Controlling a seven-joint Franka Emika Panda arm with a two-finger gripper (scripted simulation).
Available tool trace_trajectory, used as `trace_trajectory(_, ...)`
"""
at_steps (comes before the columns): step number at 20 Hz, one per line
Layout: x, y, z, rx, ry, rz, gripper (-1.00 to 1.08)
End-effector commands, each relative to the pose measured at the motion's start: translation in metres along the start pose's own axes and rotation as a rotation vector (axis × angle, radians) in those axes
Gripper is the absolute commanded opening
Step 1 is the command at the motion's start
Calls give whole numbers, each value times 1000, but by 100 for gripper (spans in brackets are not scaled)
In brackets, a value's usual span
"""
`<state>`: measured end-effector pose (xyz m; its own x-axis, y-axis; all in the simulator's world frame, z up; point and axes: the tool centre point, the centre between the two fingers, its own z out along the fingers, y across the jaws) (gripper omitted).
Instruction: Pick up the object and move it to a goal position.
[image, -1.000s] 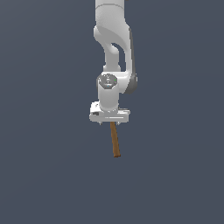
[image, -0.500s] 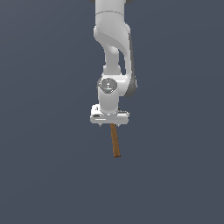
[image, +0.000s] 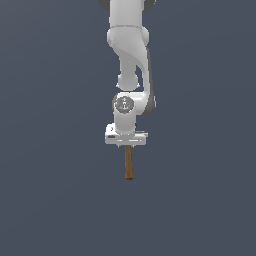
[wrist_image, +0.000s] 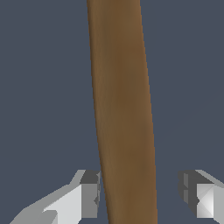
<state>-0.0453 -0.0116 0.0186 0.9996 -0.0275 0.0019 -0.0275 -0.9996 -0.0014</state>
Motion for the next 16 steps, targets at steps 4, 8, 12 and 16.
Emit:
trace_trajectory(4,-1,2,2,-1,-2,4,-100)
trace_trajectory(8,-1,2,2,-1,-2,4,-100)
trace_trajectory(12,0,-4,-1,1,0,-5,-100)
trace_trajectory(16,0,-9,-9,1,0,-5,-100)
